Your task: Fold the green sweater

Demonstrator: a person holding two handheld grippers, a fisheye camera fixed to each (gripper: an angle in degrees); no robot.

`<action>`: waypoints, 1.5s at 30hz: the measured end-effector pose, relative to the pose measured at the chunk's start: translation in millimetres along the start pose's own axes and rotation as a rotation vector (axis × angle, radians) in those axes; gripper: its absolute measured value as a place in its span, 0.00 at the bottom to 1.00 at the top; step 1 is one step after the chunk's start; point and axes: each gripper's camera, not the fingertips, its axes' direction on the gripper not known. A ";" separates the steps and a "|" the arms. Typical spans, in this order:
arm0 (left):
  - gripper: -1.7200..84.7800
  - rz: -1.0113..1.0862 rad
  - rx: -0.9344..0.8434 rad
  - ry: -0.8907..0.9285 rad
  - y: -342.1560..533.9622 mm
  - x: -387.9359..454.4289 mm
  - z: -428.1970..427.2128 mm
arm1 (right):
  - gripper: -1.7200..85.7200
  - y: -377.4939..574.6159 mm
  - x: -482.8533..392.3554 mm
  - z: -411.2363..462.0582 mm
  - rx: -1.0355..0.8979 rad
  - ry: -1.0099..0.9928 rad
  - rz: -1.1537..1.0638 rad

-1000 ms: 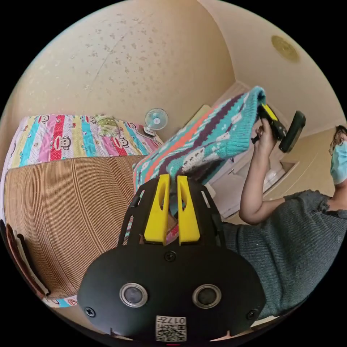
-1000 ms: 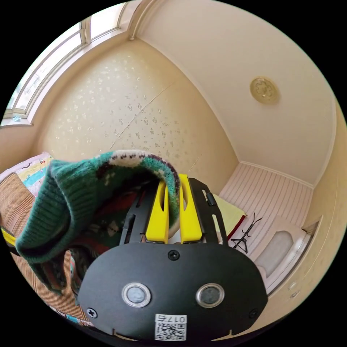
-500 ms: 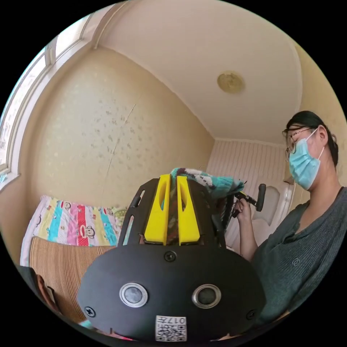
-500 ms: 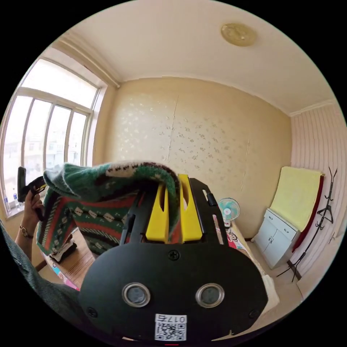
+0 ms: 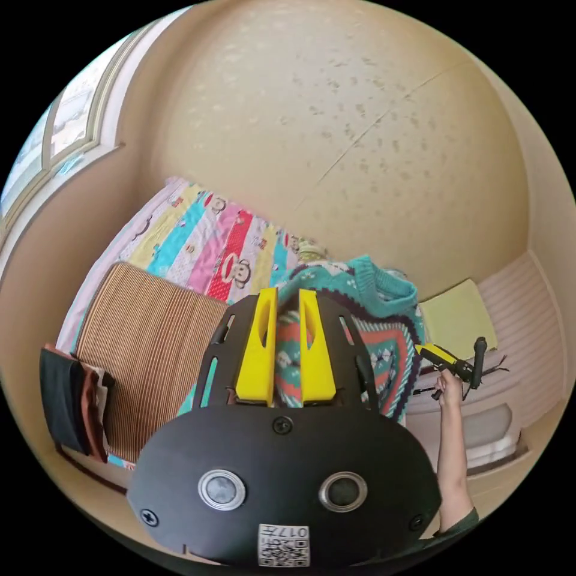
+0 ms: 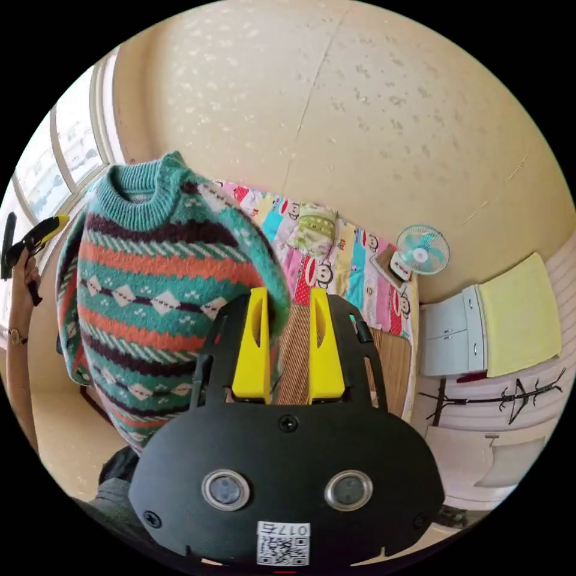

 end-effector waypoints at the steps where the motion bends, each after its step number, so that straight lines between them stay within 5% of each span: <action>1: 0.11 -0.016 -0.035 -0.017 11.0 -30.2 23.0 | 0.14 4.1 16.1 45.1 -0.075 -0.041 0.062; 5: 0.11 0.098 -0.221 -0.099 86.9 -108.2 95.9 | 0.14 86.9 38.1 204.5 -0.270 -0.219 0.099; 7: 0.11 0.085 -0.451 -0.175 159.7 -170.2 153.8 | 0.14 141.8 42.8 277.6 -0.421 -0.278 0.125; 11: 0.12 -0.035 -0.673 -0.094 246.9 -243.9 204.3 | 0.15 246.5 57.1 378.3 -0.643 -0.349 0.239; 17: 0.17 -0.064 -0.707 -0.036 270.1 -277.5 234.1 | 0.17 231.0 85.9 383.3 -0.503 -0.328 0.170; 24: 0.13 -0.053 -0.916 -0.230 306.1 -301.1 254.9 | 0.17 203.7 96.2 411.4 -0.528 -0.176 -0.081; 26: 0.11 0.020 -0.893 -0.283 312.8 -297.5 237.9 | 0.17 228.3 101.3 449.9 -0.705 -0.084 -0.131; 33: 0.06 0.130 -1.018 -0.258 339.4 -319.6 155.7 | 0.08 294.8 96.9 392.1 -0.532 0.089 -0.333; 45: 0.07 -0.073 -1.306 -0.242 453.0 -430.3 -55.3 | 0.10 435.7 106.1 283.0 -1.056 -0.338 -0.379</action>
